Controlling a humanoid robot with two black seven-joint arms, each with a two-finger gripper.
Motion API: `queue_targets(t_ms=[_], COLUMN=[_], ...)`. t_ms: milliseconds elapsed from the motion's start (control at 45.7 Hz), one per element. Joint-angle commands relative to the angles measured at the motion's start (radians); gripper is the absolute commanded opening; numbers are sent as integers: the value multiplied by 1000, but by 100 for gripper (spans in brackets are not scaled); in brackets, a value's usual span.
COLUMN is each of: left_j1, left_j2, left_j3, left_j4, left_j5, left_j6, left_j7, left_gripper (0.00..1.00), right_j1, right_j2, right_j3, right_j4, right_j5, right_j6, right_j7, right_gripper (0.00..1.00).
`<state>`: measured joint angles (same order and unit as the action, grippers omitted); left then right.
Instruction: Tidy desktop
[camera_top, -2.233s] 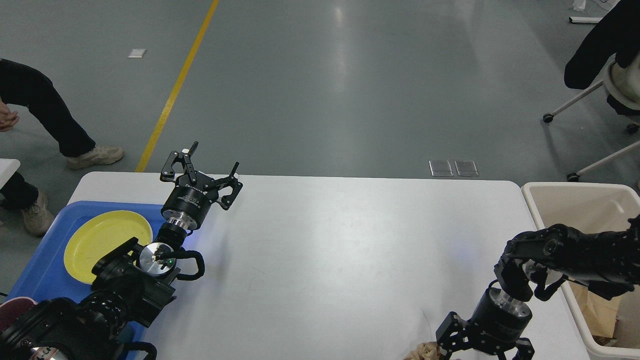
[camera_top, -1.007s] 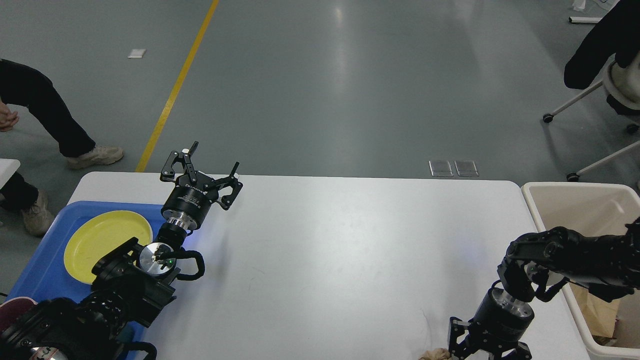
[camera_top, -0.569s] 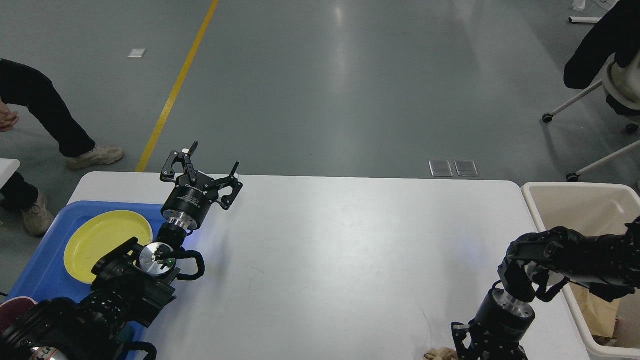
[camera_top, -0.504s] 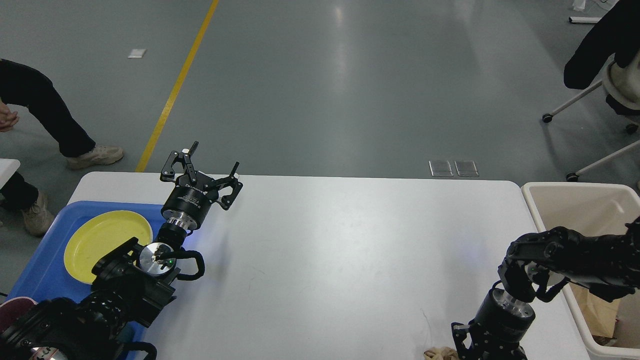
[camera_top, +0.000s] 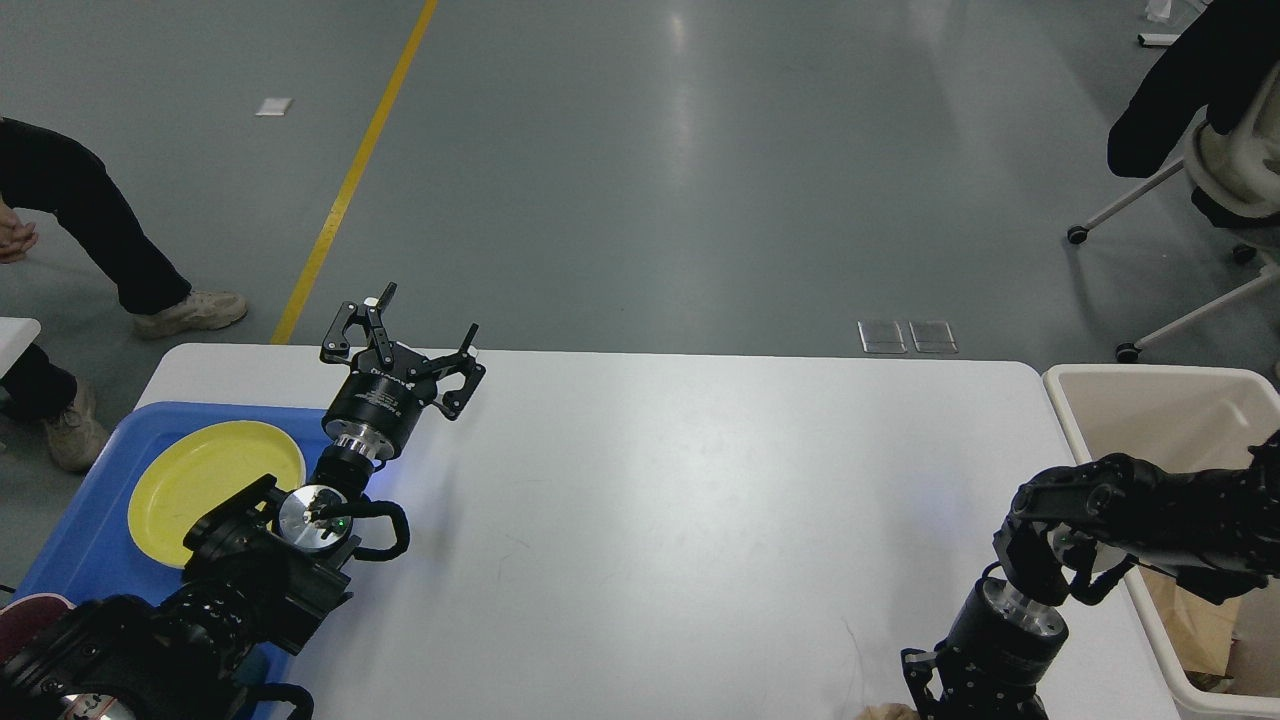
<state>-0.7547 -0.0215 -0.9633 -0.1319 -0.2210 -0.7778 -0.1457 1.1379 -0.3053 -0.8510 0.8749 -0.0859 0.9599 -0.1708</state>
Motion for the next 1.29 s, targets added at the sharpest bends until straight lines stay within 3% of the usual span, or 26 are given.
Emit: queue_targets(t_ms=[0,285,504,723,1270], left_j1=[0,0,0,0,0], left_j2=[0,0,0,0,0], left_j3=[0,0,0,0,0], left_j4=[0,0,0,0,0], left_j5=[2,0,0,0,0], left_j6=[0,0,0,0,0], left_j7=[0,0,0,0,0], left_gripper=[97,97,97,97,97], right_j1=[0,3,51,101,526], right_j2=[-1,-9,-21,-54,-233], right_j3=[0,-10,-100,-115,-408], right_j4=[6,-22,-254,-275,-263], right_j5=[0,-6,-3,-15,-18], right_j6=[0,0,0,0,0], right_j7=[0,-1,-3,-7,-9], right_gripper=[0,0,0,0,0])
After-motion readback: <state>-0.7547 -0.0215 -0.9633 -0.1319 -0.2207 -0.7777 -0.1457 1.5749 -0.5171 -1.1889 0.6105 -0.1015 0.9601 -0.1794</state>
